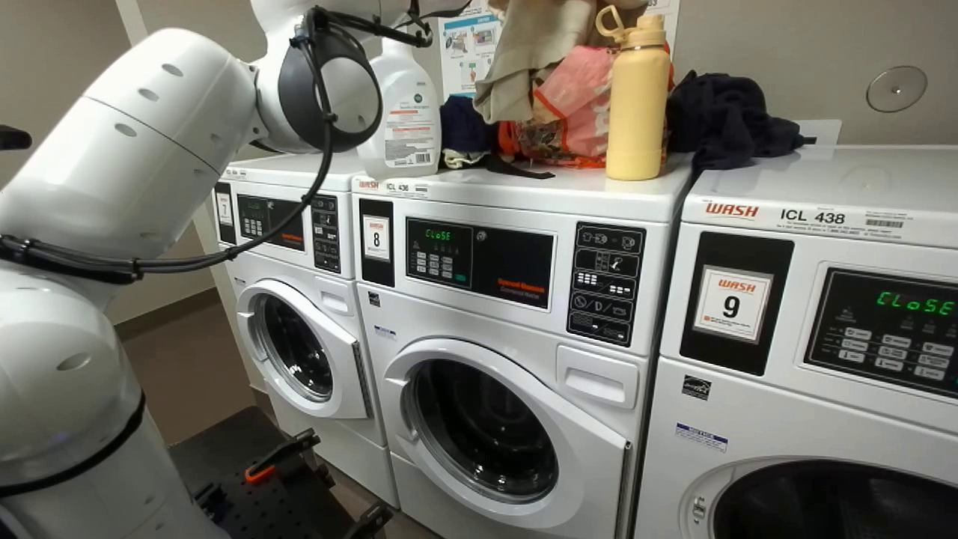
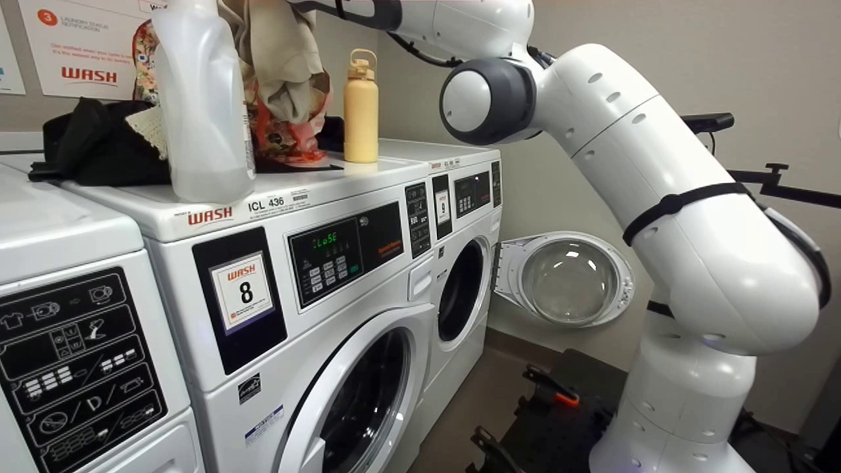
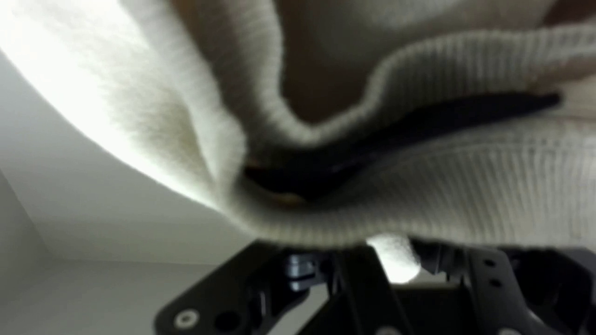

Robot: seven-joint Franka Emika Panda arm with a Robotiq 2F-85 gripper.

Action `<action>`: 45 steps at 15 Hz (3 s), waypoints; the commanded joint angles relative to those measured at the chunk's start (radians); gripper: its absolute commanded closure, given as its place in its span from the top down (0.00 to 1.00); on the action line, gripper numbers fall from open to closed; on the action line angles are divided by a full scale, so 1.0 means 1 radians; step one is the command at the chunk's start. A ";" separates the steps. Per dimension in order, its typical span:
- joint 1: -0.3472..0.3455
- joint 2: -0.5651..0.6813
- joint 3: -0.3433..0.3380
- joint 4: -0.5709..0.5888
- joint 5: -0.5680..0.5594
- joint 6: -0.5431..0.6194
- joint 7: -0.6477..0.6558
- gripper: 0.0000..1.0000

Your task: Put the beige sweatshirt in the bag

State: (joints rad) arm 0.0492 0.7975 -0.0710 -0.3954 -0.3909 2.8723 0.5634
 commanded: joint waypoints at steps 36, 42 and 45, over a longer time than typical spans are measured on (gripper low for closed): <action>-0.004 0.029 -0.035 -0.013 0.129 -0.109 -0.051 0.05; -0.005 0.045 -0.056 -0.038 0.133 0.029 -0.046 0.05; -0.002 0.046 -0.082 -0.044 0.126 0.032 -0.043 0.05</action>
State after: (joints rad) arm 0.0448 0.8615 -0.1160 -0.4093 -0.2501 2.8741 0.4980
